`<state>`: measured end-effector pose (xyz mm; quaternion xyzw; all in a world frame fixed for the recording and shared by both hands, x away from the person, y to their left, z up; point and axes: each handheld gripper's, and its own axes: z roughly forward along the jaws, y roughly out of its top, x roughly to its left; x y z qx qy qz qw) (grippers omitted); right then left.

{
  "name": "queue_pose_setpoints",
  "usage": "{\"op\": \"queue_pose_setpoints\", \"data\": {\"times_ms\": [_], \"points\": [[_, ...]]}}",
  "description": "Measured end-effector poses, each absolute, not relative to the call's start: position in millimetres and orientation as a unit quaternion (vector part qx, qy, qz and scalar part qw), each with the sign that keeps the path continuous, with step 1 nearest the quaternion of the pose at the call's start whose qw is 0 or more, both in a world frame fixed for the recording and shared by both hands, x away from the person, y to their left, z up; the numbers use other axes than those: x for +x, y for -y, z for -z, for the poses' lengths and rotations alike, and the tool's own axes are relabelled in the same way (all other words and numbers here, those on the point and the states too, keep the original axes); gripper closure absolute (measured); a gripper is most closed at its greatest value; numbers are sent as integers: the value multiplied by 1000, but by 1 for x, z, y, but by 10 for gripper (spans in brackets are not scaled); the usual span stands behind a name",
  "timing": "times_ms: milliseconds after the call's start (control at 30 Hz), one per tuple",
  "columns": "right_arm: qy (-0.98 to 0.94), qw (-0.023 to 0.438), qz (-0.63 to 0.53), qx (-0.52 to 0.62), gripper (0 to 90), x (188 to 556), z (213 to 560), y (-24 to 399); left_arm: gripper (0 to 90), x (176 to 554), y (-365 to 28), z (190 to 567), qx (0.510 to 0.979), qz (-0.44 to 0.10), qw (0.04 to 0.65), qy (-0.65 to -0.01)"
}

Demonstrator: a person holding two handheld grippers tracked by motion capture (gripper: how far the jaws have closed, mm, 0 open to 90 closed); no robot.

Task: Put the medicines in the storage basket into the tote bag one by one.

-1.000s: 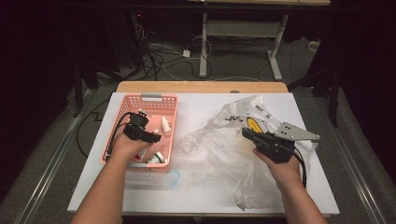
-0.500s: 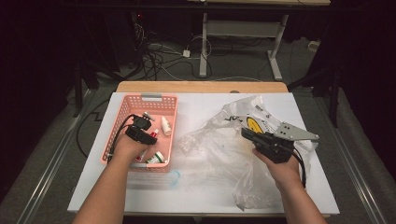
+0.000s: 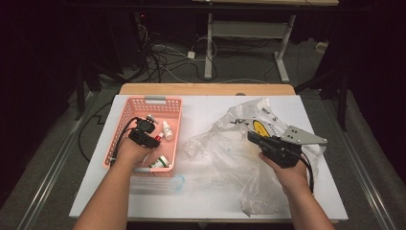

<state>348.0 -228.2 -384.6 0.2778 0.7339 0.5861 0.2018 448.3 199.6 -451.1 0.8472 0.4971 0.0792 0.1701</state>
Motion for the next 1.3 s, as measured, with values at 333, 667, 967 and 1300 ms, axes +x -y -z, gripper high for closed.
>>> {"op": "queue_pose_setpoints", "data": {"times_ms": [333,667,967,1300], "points": [[-731,200,-590,280,900,348,384,229,655,447,-197,449,854,-91,162,-486],[-730,199,-592,279,900,348,383,230,657,446,-202,436,843,-98,193,-493],[-728,200,-594,278,900,347,381,230,658,441,-209,425,832,-124,223,-492],[-731,199,-591,278,900,347,382,228,659,425,-215,408,818,-150,275,-482]]}}
